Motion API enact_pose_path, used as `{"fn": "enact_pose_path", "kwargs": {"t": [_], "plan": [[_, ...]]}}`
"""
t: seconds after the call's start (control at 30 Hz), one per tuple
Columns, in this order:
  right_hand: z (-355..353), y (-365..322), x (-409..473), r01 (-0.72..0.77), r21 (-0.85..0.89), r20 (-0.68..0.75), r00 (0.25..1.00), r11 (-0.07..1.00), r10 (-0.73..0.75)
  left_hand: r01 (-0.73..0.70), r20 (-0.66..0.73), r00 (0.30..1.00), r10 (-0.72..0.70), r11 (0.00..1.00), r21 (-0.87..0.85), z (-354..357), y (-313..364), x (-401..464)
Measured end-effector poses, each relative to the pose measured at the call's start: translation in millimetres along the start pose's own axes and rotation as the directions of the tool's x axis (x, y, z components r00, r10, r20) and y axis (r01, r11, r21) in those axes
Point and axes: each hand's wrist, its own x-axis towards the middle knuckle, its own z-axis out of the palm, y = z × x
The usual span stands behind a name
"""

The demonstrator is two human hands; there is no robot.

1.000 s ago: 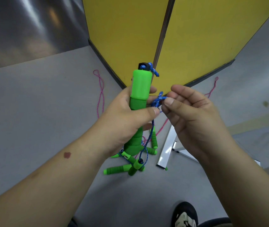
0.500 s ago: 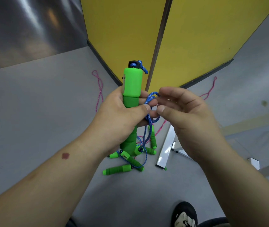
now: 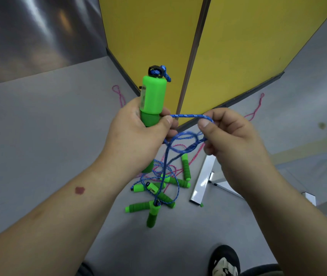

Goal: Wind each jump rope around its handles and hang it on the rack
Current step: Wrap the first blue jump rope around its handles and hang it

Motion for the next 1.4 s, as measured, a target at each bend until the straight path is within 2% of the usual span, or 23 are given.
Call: {"fn": "enact_pose_path", "kwargs": {"t": [0.17, 0.27, 0.37, 0.47, 0.57, 0.7, 0.8, 0.87, 0.97, 1.07, 1.17, 1.3, 1.4], "plan": [[8.1, -4.8, -1.7, -0.14, 0.26, 0.026, 0.99, 0.955, 0.138, 0.047, 0.045, 0.998, -0.047, 0.999, 0.016, 0.8, 0.8, -0.3], [10.5, -11.9, -3.3, -0.209, 0.44, 0.071, 0.978, 0.874, 0.198, 0.077, 0.12, 0.99, -0.075, 0.997, -0.006, 0.0, -0.3, -0.5], [10.3, -14.8, -3.2, -0.226, 0.501, 0.1, 0.974, 0.835, 0.203, 0.127, 0.164, 0.98, -0.113, 0.989, -0.079, 0.2, 0.1, -0.4], [8.2, -9.7, -0.9, -0.164, 0.344, 0.038, 0.986, 0.924, 0.161, 0.211, 0.158, 0.972, -0.174, 0.941, -0.264, 1.5, 3.0, 1.0], [7.7, -3.4, -0.8, -0.114, 0.21, 0.016, 0.993, 0.971, 0.113, 0.291, 0.164, 0.956, -0.242, 0.839, -0.46, 1.7, 8.3, 2.7], [10.6, 1.4, -5.4, -0.088, 0.016, 0.161, 0.983, 0.996, 0.084, 0.335, 0.196, 0.942, -0.273, 0.717, -0.611, 1.4, 13.6, 3.8], [12.4, 6.5, -8.8, -0.102, -0.214, 0.29, 0.943, 0.972, 0.163, 0.353, 0.215, 0.935, -0.283, 0.683, -0.64, 1.2, 14.8, 3.4], [13.1, 7.9, -9.4, -0.113, -0.274, 0.29, 0.937, 0.955, 0.194, 0.356, 0.213, 0.934, -0.288, 0.683, -0.638, 0.3, 14.8, 3.6], [12.7, 8.0, -6.0, -0.221, -0.091, 0.215, 0.948, 0.971, 0.236, 0.346, 0.169, 0.935, -0.311, 0.706, -0.618, -1.5, 12.7, 6.3], [12.2, 4.8, -4.7, -0.324, 0.149, 0.192, 0.936, 0.934, 0.294, 0.333, 0.092, 0.933, -0.347, 0.742, -0.582, -3.1, 9.6, 8.8], [13.2, -1.3, -5.5, -0.407, 0.327, 0.239, 0.909, 0.853, 0.342, 0.325, 0.032, 0.932, -0.362, 0.789, -0.522, -2.5, 6.6, 9.5], [8.9, -6.5, -3.6, -0.512, 0.524, 0.292, 0.859, 0.681, 0.422, 0.304, -0.033, 0.937, -0.347, 0.861, -0.407, -2.7, 1.1, 11.2], [6.7, -8.9, -2.7, -0.52, 0.594, 0.306, 0.851, 0.614, 0.426, 0.291, -0.017, 0.953, -0.304, 0.927, -0.235, -2.0, -2.3, 10.1]]}}
